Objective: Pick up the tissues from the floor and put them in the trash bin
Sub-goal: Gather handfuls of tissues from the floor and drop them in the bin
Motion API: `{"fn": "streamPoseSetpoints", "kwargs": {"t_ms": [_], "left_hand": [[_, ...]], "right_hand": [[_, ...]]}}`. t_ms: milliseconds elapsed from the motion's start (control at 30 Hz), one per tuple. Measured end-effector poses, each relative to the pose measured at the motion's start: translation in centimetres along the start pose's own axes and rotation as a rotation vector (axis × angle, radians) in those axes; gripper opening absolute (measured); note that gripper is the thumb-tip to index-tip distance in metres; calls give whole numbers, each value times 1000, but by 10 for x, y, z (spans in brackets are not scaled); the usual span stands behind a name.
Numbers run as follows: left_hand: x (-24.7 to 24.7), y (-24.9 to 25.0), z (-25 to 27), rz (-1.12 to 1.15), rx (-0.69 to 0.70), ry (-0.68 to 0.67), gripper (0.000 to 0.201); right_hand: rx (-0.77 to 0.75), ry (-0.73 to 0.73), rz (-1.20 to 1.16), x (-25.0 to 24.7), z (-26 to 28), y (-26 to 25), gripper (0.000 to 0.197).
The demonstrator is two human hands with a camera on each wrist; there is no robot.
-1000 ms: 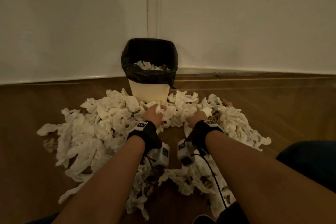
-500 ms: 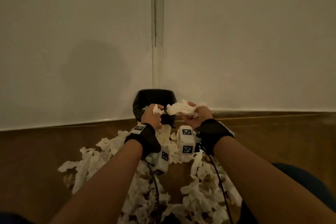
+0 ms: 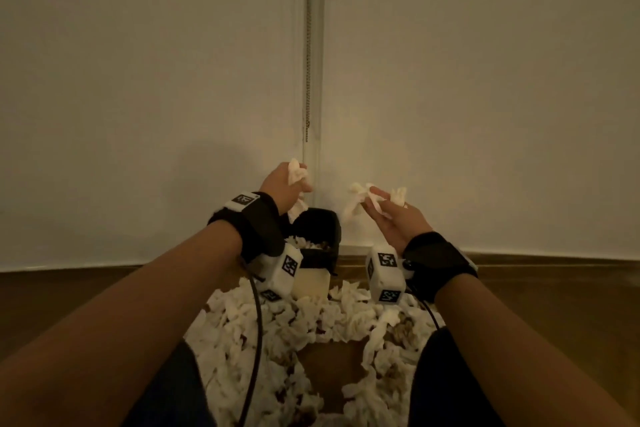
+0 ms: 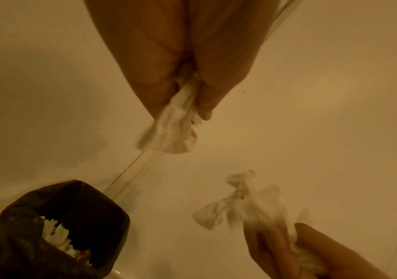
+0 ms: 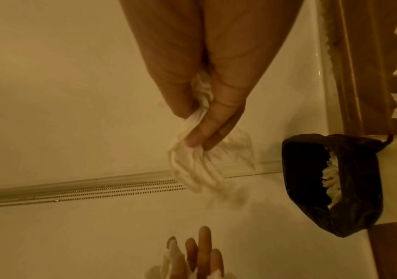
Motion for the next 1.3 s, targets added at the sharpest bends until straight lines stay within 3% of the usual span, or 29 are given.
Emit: {"fn": "streamPoseSetpoints", "kwargs": {"t_ms": [67, 167, 233, 333, 400, 433, 467, 567, 633, 733, 800, 867, 933, 1000, 1100, 1167, 1300], "left_hand": [[0, -1, 12, 151, -25, 5, 19], [4, -9, 28, 333, -190, -32, 18], [3, -9, 29, 349, -231, -13, 23], [-2, -3, 26, 175, -92, 55, 29], [-4, -1, 26, -9, 31, 92, 15], [-3, 1, 27, -62, 72, 109, 14], [-3, 0, 27, -65, 87, 119, 29], [4, 1, 27, -21, 112, 170, 52], [10, 1, 27, -131, 147, 204, 47], [19, 0, 30, -105, 167, 226, 16], [25, -1, 30, -58, 168, 209, 31], [30, -2, 29, 146, 104, 167, 37], [35, -4, 27, 378, -2, 117, 34], [35, -3, 27, 473, -68, 120, 26], [30, -7, 26, 363, -101, 151, 23], [26, -8, 25, 254, -76, 174, 38], [19, -8, 25, 187, 9, 281, 60]], "right_hand": [[-12, -32, -43, 3, 6, 0, 35], [3, 17, -4, 7, 13, -4, 24], [-14, 50, 60, 5, 14, -6, 34], [59, -86, -7, 6, 15, -9, 43], [89, -232, 51, 13, 17, -10, 45], [88, -229, 99, 13, 16, -9, 47], [86, -180, 145, 11, 16, -8, 43], [8, 31, 235, 9, 19, -7, 12], [-26, 29, 235, 11, 18, -4, 30], [-7, -70, 151, 20, 23, 0, 39], [8, -122, 146, 22, 25, 1, 39], [29, -115, 139, 22, 27, 2, 35], [65, -96, 83, 21, 27, 3, 25], [122, -114, 55, 18, 25, 3, 23], [125, -177, 140, 14, 21, 4, 29], [100, -198, 230, 14, 21, 7, 29], [128, -201, 204, 19, 22, 11, 61]]}}
Point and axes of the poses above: each hand's wrist, its own z-axis away from the middle knuckle, its own x-axis out of the palm, y = z × x, the point moved 4 cm from there along -z, towards the middle knuckle, and after that the axes turned 8 degrees about z, right-handed, at the moved point
